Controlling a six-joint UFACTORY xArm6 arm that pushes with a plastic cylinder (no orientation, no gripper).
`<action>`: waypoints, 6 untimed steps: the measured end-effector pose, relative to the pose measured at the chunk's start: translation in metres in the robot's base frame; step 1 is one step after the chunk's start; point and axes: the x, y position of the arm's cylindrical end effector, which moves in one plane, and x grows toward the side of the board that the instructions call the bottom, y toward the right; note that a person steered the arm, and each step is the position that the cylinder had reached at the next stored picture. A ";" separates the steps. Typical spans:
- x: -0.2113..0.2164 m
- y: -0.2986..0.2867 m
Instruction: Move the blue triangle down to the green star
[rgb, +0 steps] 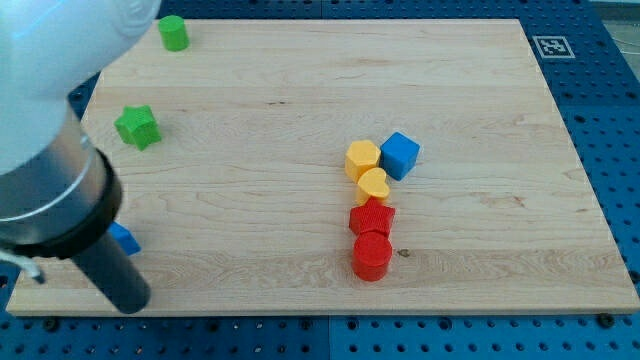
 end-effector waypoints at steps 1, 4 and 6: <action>0.000 -0.033; -0.044 -0.058; -0.089 -0.058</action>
